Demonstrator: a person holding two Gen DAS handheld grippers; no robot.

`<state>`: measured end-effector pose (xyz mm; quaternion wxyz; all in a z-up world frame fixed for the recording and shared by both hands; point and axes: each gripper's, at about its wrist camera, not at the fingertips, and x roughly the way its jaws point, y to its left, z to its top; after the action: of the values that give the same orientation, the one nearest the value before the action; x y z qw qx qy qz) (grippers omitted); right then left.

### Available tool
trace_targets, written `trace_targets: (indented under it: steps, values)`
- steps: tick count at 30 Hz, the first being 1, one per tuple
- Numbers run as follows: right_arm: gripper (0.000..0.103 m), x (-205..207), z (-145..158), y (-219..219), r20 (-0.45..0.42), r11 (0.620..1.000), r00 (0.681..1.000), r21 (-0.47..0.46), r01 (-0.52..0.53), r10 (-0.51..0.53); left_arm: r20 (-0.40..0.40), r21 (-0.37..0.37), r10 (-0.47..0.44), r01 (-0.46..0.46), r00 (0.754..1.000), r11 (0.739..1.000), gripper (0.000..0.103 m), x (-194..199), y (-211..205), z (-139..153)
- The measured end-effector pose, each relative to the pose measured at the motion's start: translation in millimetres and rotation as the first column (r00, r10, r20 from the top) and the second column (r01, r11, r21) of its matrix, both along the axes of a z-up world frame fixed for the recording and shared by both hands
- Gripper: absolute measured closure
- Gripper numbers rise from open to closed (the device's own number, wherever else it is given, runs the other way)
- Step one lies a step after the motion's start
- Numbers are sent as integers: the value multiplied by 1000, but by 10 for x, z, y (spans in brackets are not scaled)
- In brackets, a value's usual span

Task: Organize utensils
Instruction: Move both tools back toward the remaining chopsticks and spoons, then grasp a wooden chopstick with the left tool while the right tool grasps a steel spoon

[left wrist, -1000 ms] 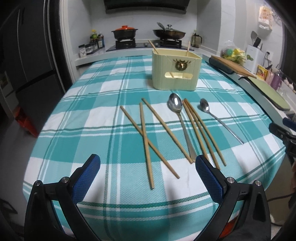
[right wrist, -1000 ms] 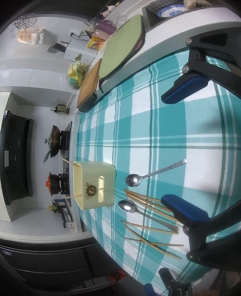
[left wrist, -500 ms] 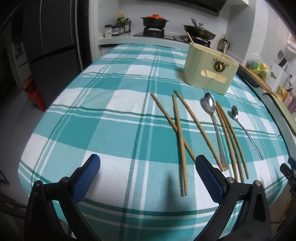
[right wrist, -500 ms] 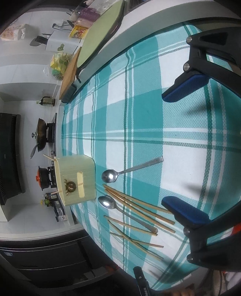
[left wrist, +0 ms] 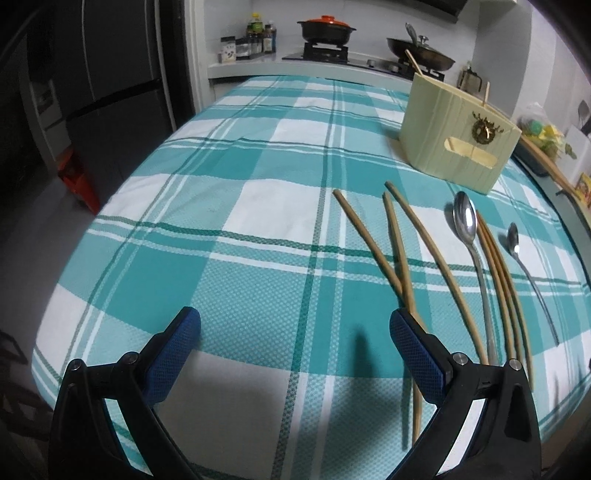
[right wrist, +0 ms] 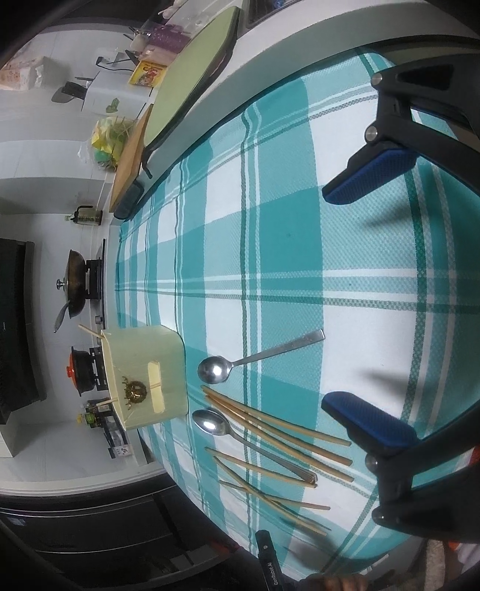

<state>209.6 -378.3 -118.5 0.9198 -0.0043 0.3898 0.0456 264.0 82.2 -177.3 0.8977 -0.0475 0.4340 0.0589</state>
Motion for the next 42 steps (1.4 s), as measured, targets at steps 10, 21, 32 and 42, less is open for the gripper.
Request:
trace_targets:
  steps: [10, 21, 32, 42]
  values:
    - [0, 25, -30, 12, -10, 1000, 1000, 8, 3, -2, -46, 13, -103, 104, 994, 995, 1, -93, -388, -248]
    - [0, 27, -45, 130, -10, 999, 999, -6, -39, 39, -24, -82, -86, 84, 996, 993, 1, 58, -385, -142]
    - [1, 479, -59, 194, -34, 992, 992, -35, -119, 118, -48, 94, -61, 65, 997, 993, 1, 489, -635, -184]
    - [40, 1023, -454, 687, -141, 935, 935, -104, -340, 324, -59, 212, -90, 101, 994, 972, 0, 429, -447, -200]
